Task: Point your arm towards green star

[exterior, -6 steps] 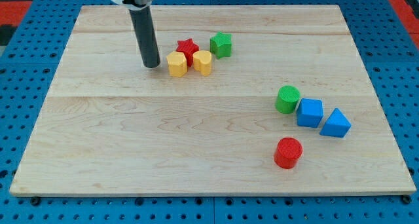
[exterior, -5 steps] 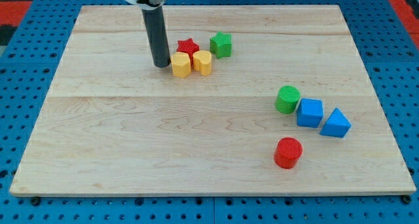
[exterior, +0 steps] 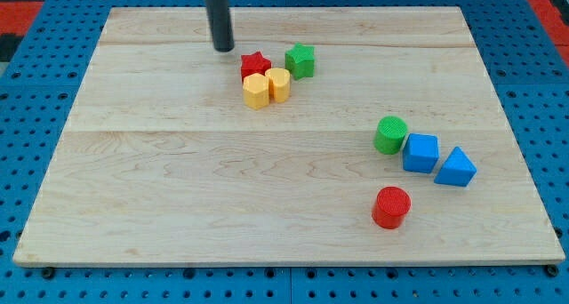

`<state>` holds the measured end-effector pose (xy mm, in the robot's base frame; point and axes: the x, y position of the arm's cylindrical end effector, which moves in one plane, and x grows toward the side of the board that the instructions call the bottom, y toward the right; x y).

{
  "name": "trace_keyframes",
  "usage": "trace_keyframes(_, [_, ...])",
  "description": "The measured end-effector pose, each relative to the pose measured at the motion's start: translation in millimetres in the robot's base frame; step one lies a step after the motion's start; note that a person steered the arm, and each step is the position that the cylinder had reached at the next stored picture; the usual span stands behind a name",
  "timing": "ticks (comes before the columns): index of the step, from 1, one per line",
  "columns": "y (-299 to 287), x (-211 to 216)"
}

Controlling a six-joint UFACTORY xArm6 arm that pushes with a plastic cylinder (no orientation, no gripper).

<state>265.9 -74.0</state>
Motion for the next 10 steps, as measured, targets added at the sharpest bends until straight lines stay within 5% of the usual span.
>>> trace_keyframes(2, [134.7,-17.4])
trace_keyframes(4, [143.9,24.2])
trace_keyframes(10, [132.6,46.2])
